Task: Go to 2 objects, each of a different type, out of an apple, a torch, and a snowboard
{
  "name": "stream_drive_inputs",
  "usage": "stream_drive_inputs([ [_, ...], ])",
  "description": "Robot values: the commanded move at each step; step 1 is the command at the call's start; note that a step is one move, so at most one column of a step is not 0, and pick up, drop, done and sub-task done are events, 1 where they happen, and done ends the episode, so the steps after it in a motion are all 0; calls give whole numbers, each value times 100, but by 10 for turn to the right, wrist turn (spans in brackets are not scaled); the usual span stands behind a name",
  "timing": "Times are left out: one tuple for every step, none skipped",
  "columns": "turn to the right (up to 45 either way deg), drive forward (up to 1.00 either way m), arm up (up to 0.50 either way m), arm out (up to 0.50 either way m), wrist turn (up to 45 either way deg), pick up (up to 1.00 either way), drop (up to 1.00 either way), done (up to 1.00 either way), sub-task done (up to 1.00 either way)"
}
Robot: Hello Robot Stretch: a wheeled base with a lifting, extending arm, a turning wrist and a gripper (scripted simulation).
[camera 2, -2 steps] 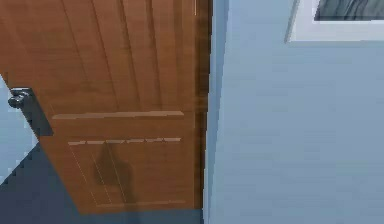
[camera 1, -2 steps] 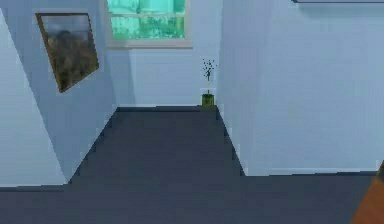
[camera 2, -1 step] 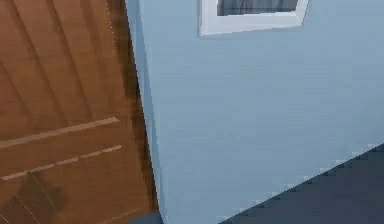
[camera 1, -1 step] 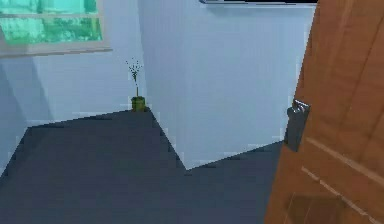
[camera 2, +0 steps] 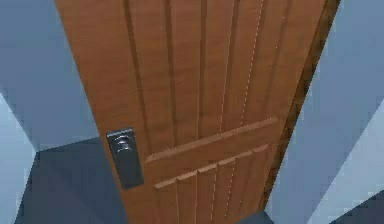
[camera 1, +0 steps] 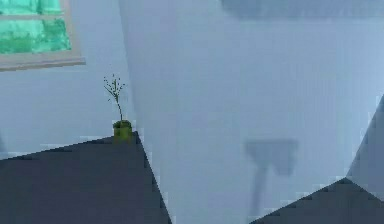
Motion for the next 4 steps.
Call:
stream_drive_inputs([
  [0,30,0,0,0,0,0,0,0],
  [450,0,0,0,0,0,0,0,0],
  [150,0,0,0,0,0,0,0,0],
  [0,30,0,0,0,0,0,0,0],
])
